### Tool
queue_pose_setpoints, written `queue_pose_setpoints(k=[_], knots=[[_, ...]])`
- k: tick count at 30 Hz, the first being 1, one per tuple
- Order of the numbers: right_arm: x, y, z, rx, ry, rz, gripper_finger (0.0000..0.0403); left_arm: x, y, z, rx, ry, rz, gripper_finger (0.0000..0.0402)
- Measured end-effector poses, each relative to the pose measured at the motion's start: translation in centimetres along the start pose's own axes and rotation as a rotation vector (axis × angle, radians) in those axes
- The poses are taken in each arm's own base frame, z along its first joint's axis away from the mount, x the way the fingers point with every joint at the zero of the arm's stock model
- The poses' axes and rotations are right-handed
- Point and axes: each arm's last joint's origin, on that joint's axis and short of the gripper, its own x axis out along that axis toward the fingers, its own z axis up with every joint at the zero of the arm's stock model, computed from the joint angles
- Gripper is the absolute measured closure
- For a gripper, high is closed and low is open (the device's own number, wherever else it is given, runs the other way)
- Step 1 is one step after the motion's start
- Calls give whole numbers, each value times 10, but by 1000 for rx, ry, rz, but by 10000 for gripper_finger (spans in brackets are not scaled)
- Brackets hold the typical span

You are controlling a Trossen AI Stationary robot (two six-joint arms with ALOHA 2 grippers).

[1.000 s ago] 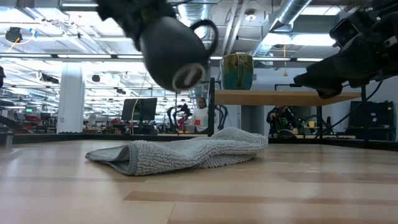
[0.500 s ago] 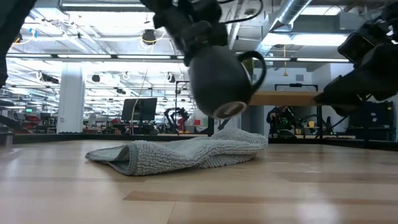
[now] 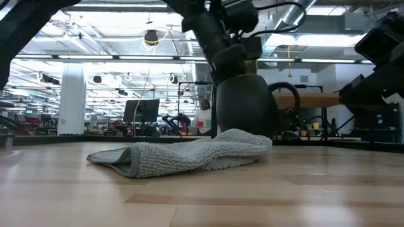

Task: Stack small to large cups/mugs on shelf
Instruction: Put the yellow mug on the shelf

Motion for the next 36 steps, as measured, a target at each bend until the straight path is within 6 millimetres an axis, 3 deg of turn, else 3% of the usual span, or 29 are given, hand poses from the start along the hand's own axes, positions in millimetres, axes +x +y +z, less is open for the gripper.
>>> queue_pose_setpoints(k=[11,23,36], knots=[[-1,3,-1,-7,6,20,182,5,-18,3,40,35,97,394],[-1,3,-2,-8,6,20,182,3,-17,4,32,22,78,336],[-1,3,-2,-8,8,19,182,3,-17,5,37,14,79,330]])
